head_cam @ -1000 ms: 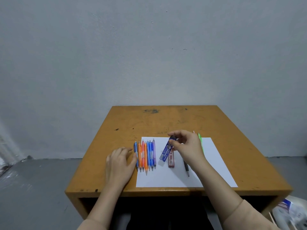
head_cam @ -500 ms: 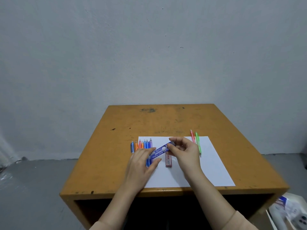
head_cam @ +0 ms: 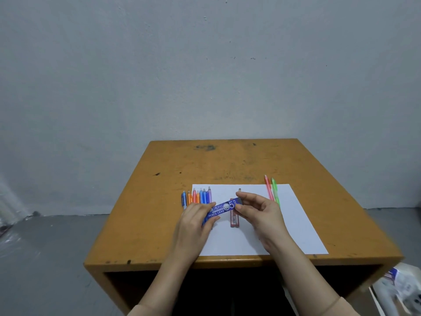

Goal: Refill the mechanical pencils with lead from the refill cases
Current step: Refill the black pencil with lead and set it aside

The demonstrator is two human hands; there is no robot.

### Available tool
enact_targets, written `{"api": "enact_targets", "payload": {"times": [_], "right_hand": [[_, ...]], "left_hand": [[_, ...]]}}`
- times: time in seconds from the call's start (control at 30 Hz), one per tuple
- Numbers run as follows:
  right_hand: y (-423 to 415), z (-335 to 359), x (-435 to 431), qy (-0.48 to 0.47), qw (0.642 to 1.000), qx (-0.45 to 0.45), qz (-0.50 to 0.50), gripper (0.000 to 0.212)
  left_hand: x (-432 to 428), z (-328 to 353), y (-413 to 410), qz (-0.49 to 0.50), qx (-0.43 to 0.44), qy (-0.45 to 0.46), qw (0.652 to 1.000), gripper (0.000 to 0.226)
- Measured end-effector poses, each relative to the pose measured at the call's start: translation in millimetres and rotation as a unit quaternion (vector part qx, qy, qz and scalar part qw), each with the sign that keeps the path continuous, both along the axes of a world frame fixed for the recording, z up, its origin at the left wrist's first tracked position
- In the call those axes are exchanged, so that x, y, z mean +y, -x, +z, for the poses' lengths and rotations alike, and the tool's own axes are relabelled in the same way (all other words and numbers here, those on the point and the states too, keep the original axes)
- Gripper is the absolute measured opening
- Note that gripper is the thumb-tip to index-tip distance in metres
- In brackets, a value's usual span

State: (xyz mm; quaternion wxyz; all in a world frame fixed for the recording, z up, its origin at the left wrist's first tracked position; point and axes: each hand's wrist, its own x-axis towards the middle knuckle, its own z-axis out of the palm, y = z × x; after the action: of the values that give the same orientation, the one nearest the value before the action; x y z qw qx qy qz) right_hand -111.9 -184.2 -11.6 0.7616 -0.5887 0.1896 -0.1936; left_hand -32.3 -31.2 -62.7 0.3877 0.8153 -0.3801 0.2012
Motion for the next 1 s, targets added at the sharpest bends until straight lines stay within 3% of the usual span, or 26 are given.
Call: {"api": "enact_targets", "payload": {"times": [0.27,0.5,1.0], "right_hand": [[9,9,-11,0.136,0.99,0.018,0.045,0.031],[11,9,-18,0.193,0.98,0.002,0.054,0.031],[6,9,-27,0.329,0.94,0.032,0.089,0.038]], "left_hand": [[2,1,1,-0.021,0.009,0.005,1.0,0.043],[3,3,2,-0.032,0.017,0.014,0.999,0.051],[2,0,0,-0.01,-0.015,-0.008,1.0,0.028]]}}
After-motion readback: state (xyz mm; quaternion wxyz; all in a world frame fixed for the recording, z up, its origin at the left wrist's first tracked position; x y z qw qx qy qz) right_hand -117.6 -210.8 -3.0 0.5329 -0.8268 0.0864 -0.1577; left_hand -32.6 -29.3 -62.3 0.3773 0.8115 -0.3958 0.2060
